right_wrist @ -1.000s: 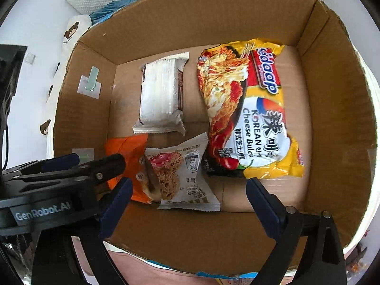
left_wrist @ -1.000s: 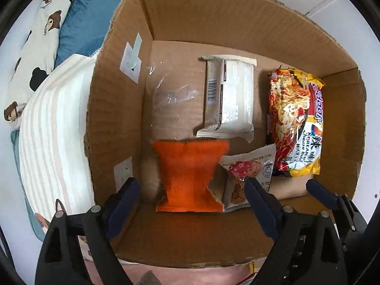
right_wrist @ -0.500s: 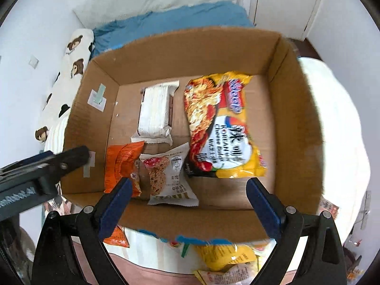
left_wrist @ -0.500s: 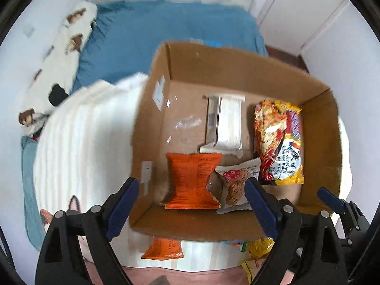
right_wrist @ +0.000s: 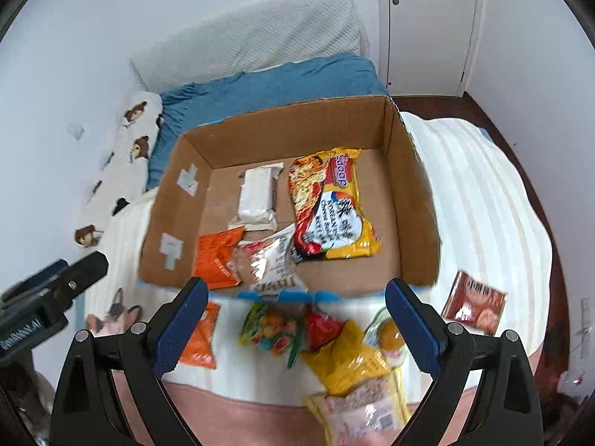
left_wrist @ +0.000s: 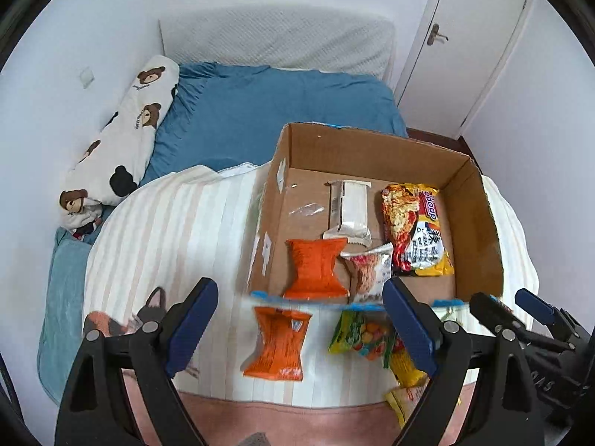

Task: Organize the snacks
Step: 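Withdraw both tools from the box toward the remaining snacks, then grasp another orange chip bag with the left tool while the right tool grasps a yellow bag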

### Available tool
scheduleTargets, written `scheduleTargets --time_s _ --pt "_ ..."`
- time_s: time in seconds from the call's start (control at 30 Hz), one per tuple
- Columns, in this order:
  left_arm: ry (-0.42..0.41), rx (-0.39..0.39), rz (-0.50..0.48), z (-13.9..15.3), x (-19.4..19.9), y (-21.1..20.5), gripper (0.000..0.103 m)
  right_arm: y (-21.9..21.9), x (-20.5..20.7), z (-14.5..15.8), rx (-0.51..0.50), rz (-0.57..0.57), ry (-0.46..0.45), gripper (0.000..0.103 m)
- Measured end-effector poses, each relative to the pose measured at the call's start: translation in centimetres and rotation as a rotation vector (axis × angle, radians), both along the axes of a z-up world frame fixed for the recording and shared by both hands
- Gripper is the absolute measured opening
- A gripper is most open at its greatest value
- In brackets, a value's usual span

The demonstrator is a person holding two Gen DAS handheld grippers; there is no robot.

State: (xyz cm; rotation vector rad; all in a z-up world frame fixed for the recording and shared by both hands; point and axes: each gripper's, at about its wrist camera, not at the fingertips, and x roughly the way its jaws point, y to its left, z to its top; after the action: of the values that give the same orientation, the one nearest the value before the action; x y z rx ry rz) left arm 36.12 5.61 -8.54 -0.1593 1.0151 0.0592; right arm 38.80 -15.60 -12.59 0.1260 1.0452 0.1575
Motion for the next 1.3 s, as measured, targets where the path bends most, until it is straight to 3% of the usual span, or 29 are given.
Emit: scheduleTargets --time_s 0.17,0.33,0.5,0.6,0.7,0.87,0.97,1.1,1.17,1.23,1.3 --pt "0.002 0.015 0.029 -1.0 -3.3 0.8 0.091 -1.1 -2.9 -0.6 0.084 -0.013 0.034 0.098" --pt "0.106 0.048 0.061 -5.4 -4.3 1.5 0.091 -3.0 -4.6 -4.7 0.098 -0.058 0.124 0.098" --pt "0.247 0.096 0.052 -11.8 -2.7 1.1 0.091 -3.5 -3.6 -11.2 -0.021 -0.038 0.256 0.098" --pt "0.326 0.077 0.052 -15.2 -1.4 0.8 0.091 -5.3 -2.9 -15.1 0.114 -0.144 0.385 0.098" --pt "0.377 0.068 0.052 -17.6 0.2 0.5 0.091 -6.2 -2.3 -17.5 0.195 -0.239 0.413 0.097" --pt "0.428 0.093 0.033 -20.1 1.9 -0.4 0.091 -6.2 -1.3 -20.0 0.205 -0.333 0.472 0.089" --pt "0.449 0.097 0.011 -21.2 2.4 -1.0 0.091 -6.0 -1.2 -20.4 0.178 -0.358 0.448 0.082" --pt "0.431 0.108 -0.017 -21.6 2.6 -1.7 0.091 -5.2 -1.1 -20.2 0.113 -0.287 0.420 0.073" --pt "0.411 0.105 -0.026 -21.5 2.2 -1.9 0.084 -4.6 -1.3 -20.0 0.083 -0.232 0.413 0.071" --pt "0.409 0.102 -0.033 -21.6 1.7 -2.2 0.069 -3.8 -1.6 -19.9 0.035 -0.156 0.403 0.069" --pt "0.413 0.092 -0.034 -21.6 0.9 -2.4 0.063 -2.8 -2.0 -19.9 -0.014 -0.082 0.401 0.069"
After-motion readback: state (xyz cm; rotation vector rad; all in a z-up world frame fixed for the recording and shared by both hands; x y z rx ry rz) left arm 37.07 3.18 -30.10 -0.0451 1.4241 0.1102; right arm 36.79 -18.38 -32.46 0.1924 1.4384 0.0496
